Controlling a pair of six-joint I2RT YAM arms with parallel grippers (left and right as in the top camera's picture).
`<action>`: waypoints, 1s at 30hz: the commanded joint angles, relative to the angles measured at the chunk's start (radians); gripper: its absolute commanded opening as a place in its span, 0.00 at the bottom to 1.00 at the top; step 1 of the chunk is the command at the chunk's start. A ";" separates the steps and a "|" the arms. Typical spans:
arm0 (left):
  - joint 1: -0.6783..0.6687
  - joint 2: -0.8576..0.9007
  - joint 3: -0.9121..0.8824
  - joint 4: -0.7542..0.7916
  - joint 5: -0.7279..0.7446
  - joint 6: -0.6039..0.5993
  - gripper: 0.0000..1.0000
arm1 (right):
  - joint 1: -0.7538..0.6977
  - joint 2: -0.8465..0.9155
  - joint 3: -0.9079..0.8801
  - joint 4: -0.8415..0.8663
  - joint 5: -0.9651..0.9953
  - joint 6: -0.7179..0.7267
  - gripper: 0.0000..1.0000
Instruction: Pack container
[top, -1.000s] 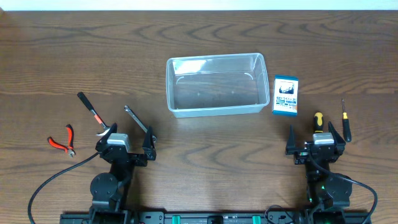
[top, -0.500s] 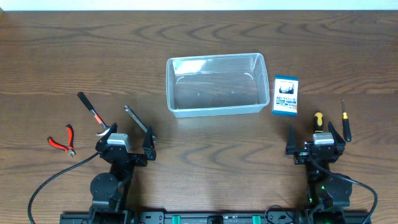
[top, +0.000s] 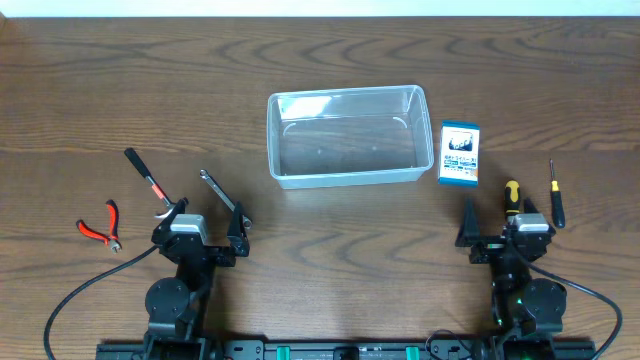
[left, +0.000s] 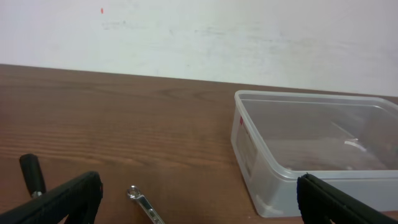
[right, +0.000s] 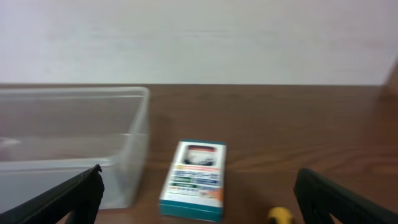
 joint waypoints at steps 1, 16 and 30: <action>-0.003 0.001 0.029 -0.039 0.014 -0.050 0.98 | -0.001 0.010 0.022 0.003 -0.106 0.076 0.99; -0.003 0.793 0.995 -0.794 -0.034 -0.047 0.98 | -0.001 0.899 1.042 -0.679 -0.113 -0.106 0.99; -0.003 1.126 1.160 -1.047 -0.024 -0.051 0.99 | -0.001 1.481 1.551 -1.030 -0.124 -0.120 0.01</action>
